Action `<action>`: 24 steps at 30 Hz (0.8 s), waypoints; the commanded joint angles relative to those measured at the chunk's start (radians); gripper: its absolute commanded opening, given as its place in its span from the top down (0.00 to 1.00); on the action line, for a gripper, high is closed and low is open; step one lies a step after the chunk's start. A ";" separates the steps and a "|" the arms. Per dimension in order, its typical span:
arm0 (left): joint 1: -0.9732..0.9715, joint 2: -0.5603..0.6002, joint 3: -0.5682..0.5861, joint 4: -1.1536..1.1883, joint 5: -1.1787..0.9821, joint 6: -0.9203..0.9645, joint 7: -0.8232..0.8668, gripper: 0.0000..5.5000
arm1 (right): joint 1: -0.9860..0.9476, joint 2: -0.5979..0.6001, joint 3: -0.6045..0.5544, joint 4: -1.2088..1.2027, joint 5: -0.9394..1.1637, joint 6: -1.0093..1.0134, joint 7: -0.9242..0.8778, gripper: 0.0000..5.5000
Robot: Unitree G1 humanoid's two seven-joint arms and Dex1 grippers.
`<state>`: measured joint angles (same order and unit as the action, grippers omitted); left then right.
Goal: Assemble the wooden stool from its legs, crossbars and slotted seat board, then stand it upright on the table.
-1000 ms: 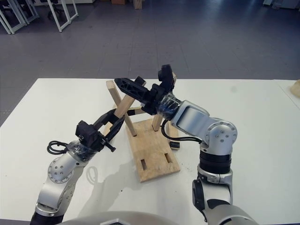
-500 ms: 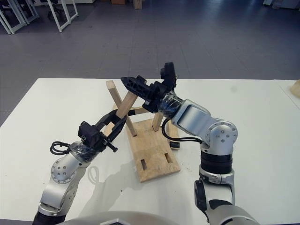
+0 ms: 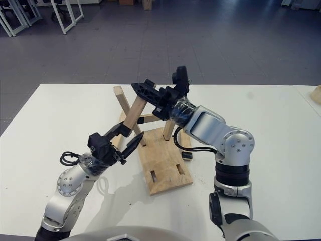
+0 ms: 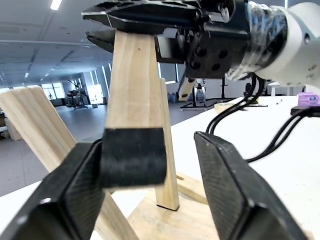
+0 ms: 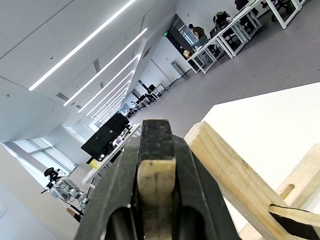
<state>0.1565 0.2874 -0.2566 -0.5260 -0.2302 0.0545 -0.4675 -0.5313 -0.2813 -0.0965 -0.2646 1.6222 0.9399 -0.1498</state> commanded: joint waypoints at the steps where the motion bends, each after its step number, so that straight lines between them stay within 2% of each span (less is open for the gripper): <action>1: 0.029 0.060 0.015 0.065 -0.004 0.030 -0.056 0.37 | 0.057 -0.134 -0.066 -0.068 0.006 0.028 0.025 0.93; 3: 0.031 0.071 0.061 0.099 -0.007 0.038 -0.044 0.31 | 0.138 -0.265 -0.129 -0.124 0.014 0.069 0.055 0.93; 5: 0.025 0.066 0.106 0.126 0.003 0.050 -0.008 0.26 | 0.208 -0.378 -0.169 -0.161 -0.089 0.082 0.087 0.93; 7: 0.006 0.046 0.140 0.164 0.069 0.078 0.084 0.22 | 0.207 -0.407 -0.123 -0.118 -0.371 -0.020 0.032 0.93; 9: -0.007 0.022 0.147 0.175 0.104 0.107 0.143 0.22 | 0.182 -0.361 -0.049 -0.058 -0.594 -0.116 -0.016 0.93; 13: -0.015 -0.004 0.117 0.184 0.153 0.123 0.180 0.22 | 0.129 -0.210 0.042 0.063 -0.802 -0.230 -0.024 0.93; 17: -0.025 -0.018 0.111 0.203 0.183 0.127 0.195 0.22 | 0.097 -0.109 0.061 0.185 -0.946 -0.311 0.002 0.93; 24: -0.030 -0.024 0.101 0.212 0.198 0.125 0.186 0.22 | 0.085 -0.025 0.043 0.353 -1.105 -0.416 0.069 0.93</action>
<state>0.1392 0.2610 -0.1536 -0.3203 -0.0413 0.1695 -0.2776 -0.4230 -0.3283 -0.0468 0.0628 0.5407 0.5414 -0.0949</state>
